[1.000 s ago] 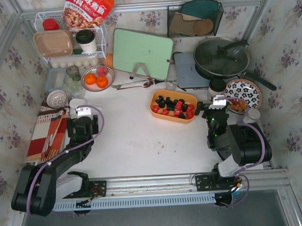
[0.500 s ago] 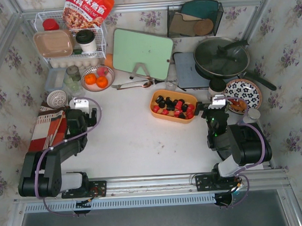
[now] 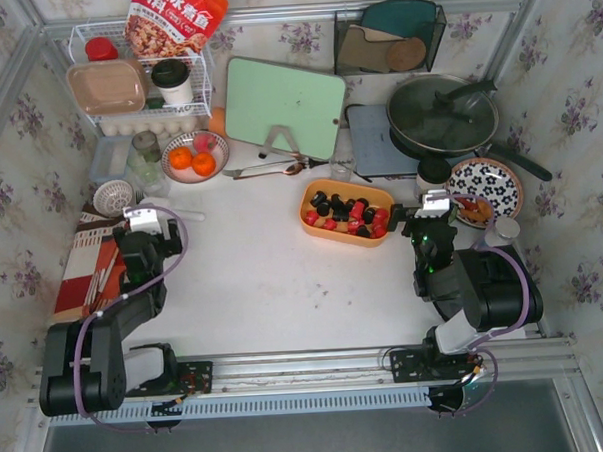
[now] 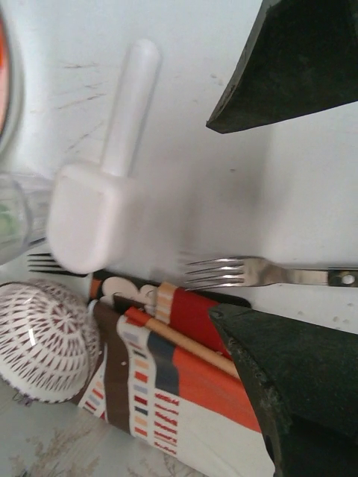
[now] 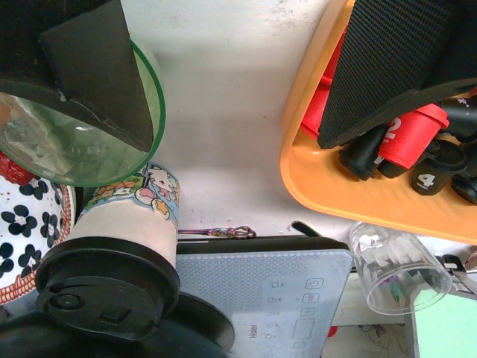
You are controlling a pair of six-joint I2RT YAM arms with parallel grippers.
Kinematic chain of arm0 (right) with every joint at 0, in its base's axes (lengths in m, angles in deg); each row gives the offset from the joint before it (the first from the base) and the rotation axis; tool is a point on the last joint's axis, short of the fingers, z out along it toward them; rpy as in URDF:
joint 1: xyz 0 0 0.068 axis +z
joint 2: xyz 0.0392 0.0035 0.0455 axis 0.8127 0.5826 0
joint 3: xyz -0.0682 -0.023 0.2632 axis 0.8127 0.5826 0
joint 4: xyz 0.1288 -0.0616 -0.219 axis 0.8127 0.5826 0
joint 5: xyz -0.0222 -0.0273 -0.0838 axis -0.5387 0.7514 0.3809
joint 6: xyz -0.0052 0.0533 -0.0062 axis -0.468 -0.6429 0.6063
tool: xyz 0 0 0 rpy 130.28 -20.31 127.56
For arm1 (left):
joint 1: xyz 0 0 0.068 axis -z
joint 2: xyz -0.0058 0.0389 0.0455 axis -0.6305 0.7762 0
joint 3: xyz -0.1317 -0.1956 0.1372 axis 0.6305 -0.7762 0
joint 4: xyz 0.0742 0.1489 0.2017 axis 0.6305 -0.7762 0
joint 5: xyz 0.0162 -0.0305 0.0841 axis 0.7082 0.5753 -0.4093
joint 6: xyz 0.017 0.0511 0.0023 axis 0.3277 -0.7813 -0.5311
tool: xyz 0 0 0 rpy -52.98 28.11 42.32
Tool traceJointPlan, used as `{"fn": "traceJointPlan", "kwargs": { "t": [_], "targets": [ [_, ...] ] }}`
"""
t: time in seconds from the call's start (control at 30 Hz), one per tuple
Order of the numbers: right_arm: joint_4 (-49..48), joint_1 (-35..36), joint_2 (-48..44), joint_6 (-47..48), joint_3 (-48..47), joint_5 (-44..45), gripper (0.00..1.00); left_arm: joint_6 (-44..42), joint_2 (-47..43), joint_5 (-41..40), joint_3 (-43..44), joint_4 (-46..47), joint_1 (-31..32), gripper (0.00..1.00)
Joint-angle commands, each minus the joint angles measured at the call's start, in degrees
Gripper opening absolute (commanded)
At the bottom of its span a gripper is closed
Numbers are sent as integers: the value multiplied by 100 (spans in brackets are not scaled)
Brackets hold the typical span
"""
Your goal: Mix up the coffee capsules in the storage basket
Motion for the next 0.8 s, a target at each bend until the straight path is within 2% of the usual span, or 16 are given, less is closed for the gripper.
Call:
{"fn": "traceJointPlan", "kwargs": {
  "t": [0.0, 0.27, 0.47, 0.67, 0.77],
  "targets": [
    [-63, 0, 5, 30, -17, -32, 100, 356, 149, 66, 334, -123, -164, 100],
    [-70, 0, 1, 29, -17, -33, 100, 1129, 24, 921, 241, -201, -1099, 100],
    [-68, 0, 7, 30, -22, -33, 100, 850, 39, 1572, 251, -168, -1111, 100],
    [-66, -1, 8, 30, -21, -38, 100, 802, 80, 1656, 312, -211, -1116, 100],
    [-65, 0, 5, 30, -23, -35, 100, 1104, 88, 1654, 512, -682, -1116, 100]
  ]
}}
